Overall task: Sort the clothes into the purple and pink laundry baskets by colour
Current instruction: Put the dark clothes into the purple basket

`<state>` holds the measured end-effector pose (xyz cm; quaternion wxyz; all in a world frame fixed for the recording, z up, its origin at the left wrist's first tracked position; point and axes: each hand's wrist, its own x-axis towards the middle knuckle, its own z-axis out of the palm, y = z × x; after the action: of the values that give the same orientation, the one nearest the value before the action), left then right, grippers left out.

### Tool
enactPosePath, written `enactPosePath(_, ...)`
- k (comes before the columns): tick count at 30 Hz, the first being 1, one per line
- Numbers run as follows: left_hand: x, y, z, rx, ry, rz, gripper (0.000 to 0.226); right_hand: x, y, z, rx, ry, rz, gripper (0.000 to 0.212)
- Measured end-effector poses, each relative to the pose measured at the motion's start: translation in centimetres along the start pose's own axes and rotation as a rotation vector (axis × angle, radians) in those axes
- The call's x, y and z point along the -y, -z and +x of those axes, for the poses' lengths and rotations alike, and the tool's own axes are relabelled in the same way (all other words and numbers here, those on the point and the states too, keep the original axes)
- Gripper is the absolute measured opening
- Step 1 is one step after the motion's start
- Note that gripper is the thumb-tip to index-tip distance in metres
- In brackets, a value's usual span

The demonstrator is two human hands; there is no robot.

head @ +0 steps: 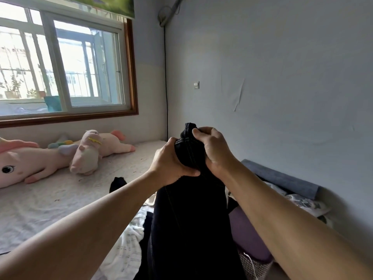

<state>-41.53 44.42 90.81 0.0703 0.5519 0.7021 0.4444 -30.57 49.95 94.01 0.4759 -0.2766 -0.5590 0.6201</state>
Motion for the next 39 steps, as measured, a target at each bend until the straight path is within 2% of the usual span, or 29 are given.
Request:
enactPosePath(3,-0.2,-0.4,0.1,-0.032,0.037,0.009,0.065,-1.4,1.0,-1.2,0.041,0.227,-0.390,0.046)
enactPosePath(5,-0.3,-0.4,0.3,-0.048,0.064,0.035,0.064,-2.7,1.8,-1.8,0.067,0.316,-0.543,0.061)
enactPosePath(9,-0.6,0.7,0.6,-0.077,0.089,0.038,0.069,-4.8,3.5,-2.0,0.162,0.241,-0.710,0.059)
enactPosePath(12,-0.7,1.5,0.6,-0.078,0.071,-0.004,0.076,-5.4,4.3,-1.8,0.253,0.114,-0.719,0.049)
enactPosePath(16,-0.3,1.9,0.4,-0.086,0.040,-0.025,0.086,-5.2,4.2,-1.9,0.348,0.015,-0.539,0.030)
enactPosePath(20,0.7,2.2,0.7,-0.185,0.022,0.063,0.087,-4.6,3.0,-1.5,0.164,0.084,-0.513,0.032)
enactPosePath(22,1.4,2.2,0.2,-0.151,0.004,0.156,0.101,-4.2,2.4,-0.9,0.045,0.158,-0.552,0.026)
enactPosePath(25,1.8,1.0,-1.7,0.055,-0.115,0.288,0.127,-3.5,2.1,-0.2,-0.069,0.183,-0.507,0.024)
enactPosePath(28,2.1,-0.4,-2.7,0.243,-0.161,0.311,0.132,-2.9,2.4,0.2,-0.097,0.104,-0.483,0.022)
enactPosePath(31,1.7,-0.9,-2.7,0.228,-0.129,0.334,0.123,-2.9,2.4,0.3,-0.100,0.096,-0.515,0.019)
enactPosePath(34,0.6,-1.5,-2.8,0.143,-0.095,0.424,0.097,-3.2,2.6,0.1,-0.141,0.161,-0.611,0.024)
enactPosePath(37,-0.4,-2.2,-2.4,0.148,-0.068,0.518,0.074,-3.1,4.1,-1.0,-0.217,0.220,-0.796,0.046)
enactPosePath(39,-0.6,-2.0,-1.9,0.157,-0.032,0.556,0.066,-2.6,5.2,-2.3,-0.113,0.306,-0.953,0.071)
